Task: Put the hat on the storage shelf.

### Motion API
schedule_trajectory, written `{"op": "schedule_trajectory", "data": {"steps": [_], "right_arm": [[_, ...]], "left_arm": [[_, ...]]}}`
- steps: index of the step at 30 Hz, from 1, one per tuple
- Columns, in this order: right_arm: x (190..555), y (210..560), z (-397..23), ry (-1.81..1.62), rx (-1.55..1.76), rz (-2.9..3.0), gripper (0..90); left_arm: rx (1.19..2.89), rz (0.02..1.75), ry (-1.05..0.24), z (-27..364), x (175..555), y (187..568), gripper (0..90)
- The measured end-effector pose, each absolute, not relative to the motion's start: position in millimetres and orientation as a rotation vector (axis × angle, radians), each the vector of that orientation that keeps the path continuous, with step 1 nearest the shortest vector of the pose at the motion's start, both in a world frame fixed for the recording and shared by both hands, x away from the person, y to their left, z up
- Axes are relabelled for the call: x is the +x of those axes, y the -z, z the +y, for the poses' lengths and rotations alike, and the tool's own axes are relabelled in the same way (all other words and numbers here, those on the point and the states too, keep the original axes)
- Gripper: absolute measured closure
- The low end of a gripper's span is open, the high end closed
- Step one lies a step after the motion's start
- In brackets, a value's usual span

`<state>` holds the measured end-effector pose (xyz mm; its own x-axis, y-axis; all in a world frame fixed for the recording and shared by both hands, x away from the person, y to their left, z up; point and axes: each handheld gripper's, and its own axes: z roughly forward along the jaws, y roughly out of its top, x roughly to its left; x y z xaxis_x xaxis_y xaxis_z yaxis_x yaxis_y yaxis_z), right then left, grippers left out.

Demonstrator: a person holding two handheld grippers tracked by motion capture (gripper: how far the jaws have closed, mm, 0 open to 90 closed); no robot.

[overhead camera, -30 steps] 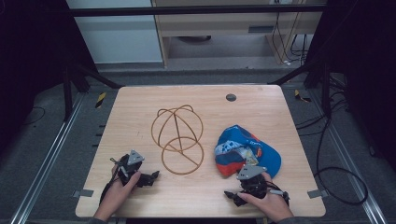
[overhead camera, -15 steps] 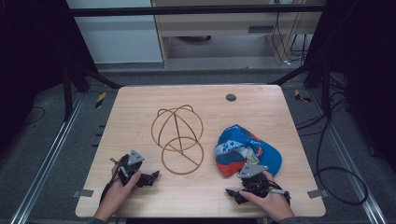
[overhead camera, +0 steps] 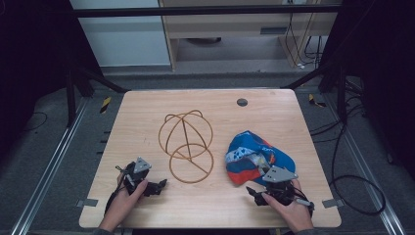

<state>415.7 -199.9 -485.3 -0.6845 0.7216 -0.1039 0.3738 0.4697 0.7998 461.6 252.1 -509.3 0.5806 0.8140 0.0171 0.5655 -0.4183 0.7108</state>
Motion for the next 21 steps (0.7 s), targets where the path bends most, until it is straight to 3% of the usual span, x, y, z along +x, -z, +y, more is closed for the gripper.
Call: {"op": "schedule_trajectory", "data": {"steps": [6,21], "right_arm": [[415,484,-206,-1.051,0.964,2.227,18.4],[410,476,-221,-1.059,1.103,2.137,14.4]], "left_arm": [[2.142,1.092,-0.48,252,462,509,0.0],[2.145,1.093,-0.483,252,461,509,0.0]]}}
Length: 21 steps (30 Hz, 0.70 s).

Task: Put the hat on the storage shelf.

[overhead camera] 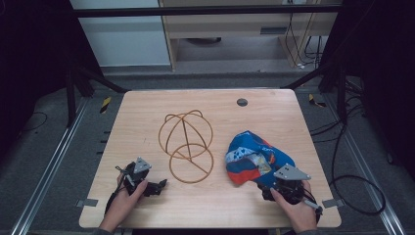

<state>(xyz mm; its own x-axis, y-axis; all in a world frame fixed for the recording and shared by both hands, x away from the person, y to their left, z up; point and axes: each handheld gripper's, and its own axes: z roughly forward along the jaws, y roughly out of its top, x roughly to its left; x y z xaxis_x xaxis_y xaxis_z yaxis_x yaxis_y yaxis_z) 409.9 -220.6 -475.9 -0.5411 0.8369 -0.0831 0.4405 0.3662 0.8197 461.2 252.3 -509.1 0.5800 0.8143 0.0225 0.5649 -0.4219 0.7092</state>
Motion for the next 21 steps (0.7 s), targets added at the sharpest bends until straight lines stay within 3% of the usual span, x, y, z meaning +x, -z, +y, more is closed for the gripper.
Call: {"op": "schedule_trajectory", "data": {"steps": [4,11,21], "right_arm": [[411,464,-235,-1.028,1.13,2.187,9.7],[436,432,-250,-0.875,1.11,2.298,9.8],[470,393,-239,-0.746,1.053,2.429,17.1]], "left_arm": [[2.14,1.094,-0.482,252,461,509,0.0],[2.139,1.096,-0.483,252,461,509,0.0],[2.141,1.094,-0.479,251,463,509,0.0]]}}
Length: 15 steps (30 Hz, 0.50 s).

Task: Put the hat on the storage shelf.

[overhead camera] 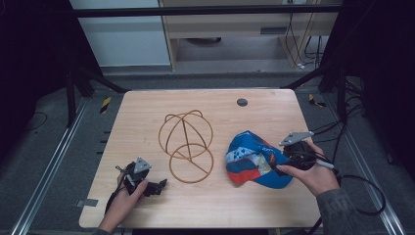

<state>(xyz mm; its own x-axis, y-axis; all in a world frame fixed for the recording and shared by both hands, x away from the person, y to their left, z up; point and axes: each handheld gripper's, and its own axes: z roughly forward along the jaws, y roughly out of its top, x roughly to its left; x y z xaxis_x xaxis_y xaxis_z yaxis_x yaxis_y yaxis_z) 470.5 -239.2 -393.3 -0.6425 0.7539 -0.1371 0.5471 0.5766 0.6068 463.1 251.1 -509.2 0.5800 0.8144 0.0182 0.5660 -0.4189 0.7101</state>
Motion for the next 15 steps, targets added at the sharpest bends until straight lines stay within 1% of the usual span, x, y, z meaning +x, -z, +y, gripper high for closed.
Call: {"op": "schedule_trajectory", "data": {"steps": [5,12,13,14,15], "right_arm": [[487,390,-237,-0.698,1.066,2.496,17.9],[497,387,-237,-0.696,1.052,2.576,18.4],[503,387,-235,-0.698,1.035,2.598,21.0],[503,387,-235,-0.698,1.035,2.598,21.0],[509,389,-233,-0.679,1.015,2.622,27.5]], "left_arm": [[2.145,1.088,-0.475,250,465,509,0.0],[2.147,1.085,-0.474,250,465,509,0.0],[2.148,1.083,-0.472,250,465,509,0.0],[2.148,1.083,-0.472,250,465,509,0.0],[2.148,1.085,-0.475,250,465,509,0.0]]}}
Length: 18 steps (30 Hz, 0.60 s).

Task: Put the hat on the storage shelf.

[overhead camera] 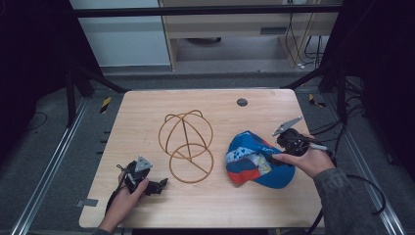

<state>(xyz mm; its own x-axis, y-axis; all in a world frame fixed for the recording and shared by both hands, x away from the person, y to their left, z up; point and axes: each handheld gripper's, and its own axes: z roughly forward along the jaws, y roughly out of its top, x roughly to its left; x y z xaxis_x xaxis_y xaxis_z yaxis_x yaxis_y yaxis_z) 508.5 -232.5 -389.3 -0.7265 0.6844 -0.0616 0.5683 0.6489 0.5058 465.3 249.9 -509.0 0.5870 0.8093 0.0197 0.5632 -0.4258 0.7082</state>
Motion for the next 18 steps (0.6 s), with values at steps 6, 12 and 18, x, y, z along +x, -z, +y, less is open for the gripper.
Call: {"op": "schedule_trajectory", "data": {"steps": [6,12,18], "right_arm": [[518,395,-228,-0.681,0.971,2.674,42.4],[521,403,-220,-0.71,0.954,2.693,53.1],[528,409,-208,-0.715,0.941,2.722,62.6]], "left_arm": [[2.148,1.085,-0.475,250,465,509,0.0],[2.148,1.086,-0.475,250,465,509,0.0],[2.144,1.09,-0.473,250,464,509,0.0]]}}
